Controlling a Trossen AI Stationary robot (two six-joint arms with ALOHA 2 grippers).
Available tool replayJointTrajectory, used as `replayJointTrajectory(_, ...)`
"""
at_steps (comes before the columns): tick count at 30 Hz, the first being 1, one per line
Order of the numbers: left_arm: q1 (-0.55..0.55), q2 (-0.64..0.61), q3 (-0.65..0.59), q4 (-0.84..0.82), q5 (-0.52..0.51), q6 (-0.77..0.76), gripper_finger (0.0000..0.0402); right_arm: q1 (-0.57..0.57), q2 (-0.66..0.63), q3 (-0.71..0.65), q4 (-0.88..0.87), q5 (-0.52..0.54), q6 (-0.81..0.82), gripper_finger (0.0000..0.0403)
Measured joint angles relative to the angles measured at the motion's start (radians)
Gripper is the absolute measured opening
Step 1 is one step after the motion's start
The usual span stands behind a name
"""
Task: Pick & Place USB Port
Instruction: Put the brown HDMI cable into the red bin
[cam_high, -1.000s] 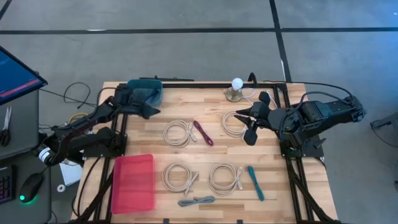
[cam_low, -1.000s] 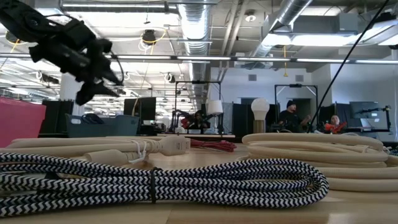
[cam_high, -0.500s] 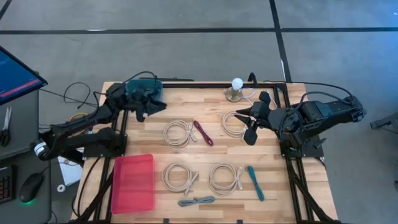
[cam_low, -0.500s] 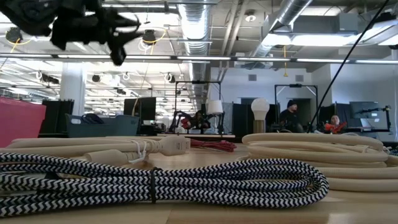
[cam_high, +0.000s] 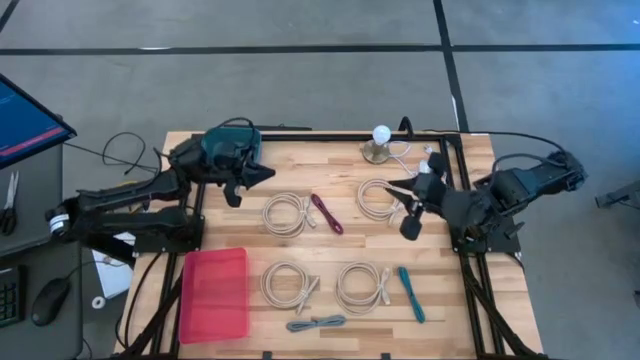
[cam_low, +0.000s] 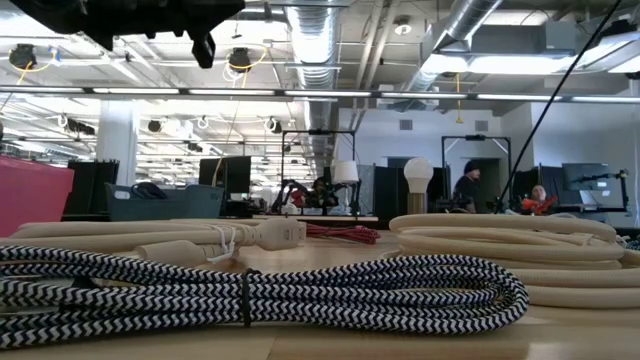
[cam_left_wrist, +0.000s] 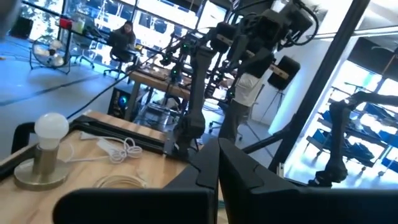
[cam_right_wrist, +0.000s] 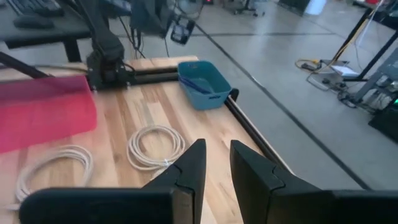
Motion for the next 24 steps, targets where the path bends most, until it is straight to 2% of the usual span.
replayJointTrajectory(5, -0.050, -0.045, 0.000, -0.025, -0.066, 0.022, 0.0005, 0.091, -0.058, 0.000, -0.083, 0.100, 0.078, 0.0065)
replayJointTrajectory(12, -0.146, -0.187, 0.059, -0.321, -0.255, 0.108, 0.0005, 0.147, -0.100, -0.002, -0.291, 0.136, 0.330, 0.0065)
replayJointTrajectory(15, -0.187, -0.227, 0.081, -0.387, -0.294, 0.109, 0.0004, 0.151, -0.095, -0.037, -0.295, 0.142, 0.372, 0.0065)
replayJointTrajectory(19, -0.233, -0.259, 0.083, -0.395, -0.344, 0.109, 0.0004, 0.151, -0.094, -0.127, -0.281, 0.176, 0.463, 0.0065)
replayJointTrajectory(24, -0.263, -0.262, 0.083, -0.396, -0.354, 0.106, 0.0004, 0.149, -0.093, -0.261, -0.138, 0.179, 0.562, 0.0065)
